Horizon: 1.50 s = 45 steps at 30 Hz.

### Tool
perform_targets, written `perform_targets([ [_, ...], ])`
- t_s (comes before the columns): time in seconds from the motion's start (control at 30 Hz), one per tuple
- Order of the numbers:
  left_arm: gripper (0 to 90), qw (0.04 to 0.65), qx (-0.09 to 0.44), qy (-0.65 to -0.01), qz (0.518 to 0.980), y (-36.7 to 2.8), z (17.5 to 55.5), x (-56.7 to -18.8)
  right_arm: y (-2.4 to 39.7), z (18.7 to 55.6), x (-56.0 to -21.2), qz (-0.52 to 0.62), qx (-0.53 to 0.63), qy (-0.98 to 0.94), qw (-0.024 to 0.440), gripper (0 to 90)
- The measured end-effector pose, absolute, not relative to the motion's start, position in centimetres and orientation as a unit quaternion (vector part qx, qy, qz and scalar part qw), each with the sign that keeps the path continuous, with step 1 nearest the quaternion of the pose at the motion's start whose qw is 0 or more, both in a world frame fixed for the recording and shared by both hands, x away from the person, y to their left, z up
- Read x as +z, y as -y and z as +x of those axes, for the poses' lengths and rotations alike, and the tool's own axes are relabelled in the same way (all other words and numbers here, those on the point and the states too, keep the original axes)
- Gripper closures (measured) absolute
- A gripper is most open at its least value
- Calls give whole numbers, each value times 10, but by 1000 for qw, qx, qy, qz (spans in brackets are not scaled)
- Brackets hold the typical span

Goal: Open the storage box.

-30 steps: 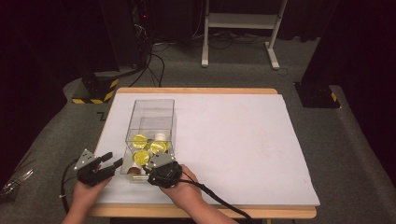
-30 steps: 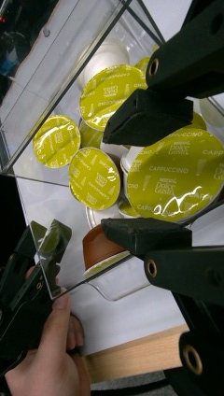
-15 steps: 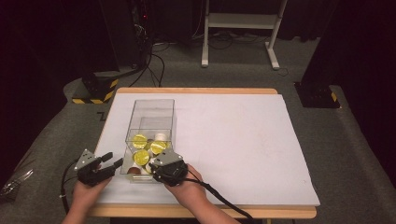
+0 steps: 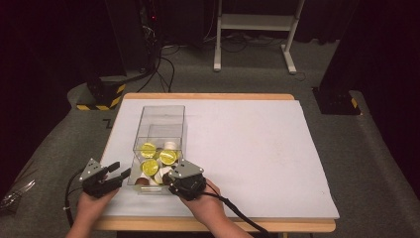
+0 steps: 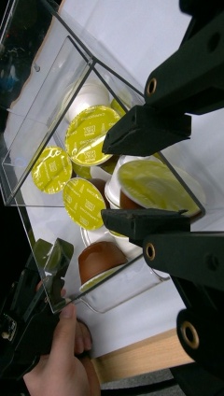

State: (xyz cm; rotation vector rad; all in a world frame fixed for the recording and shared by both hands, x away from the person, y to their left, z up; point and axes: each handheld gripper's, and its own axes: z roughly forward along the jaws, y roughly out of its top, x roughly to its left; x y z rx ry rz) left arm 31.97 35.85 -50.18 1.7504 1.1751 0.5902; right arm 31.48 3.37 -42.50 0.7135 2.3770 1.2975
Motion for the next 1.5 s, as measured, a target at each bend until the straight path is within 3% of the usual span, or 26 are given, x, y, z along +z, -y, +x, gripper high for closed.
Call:
perform_targets([
  [0.23, 414, 456, 239, -476, 713, -358, 320, -502, -32, 311, -428, 249, 460, -837, 162, 668],
  [0.73, 413, 453, 241, -472, 717, -358, 320, -502, -29, 312, -428, 253, 481, -831, 120, 883],
  [1.5, 411, 454, 239, -472, 717, -357, 319, -502, -22, 319, -421, 255, 495, -819, 140, 900],
])
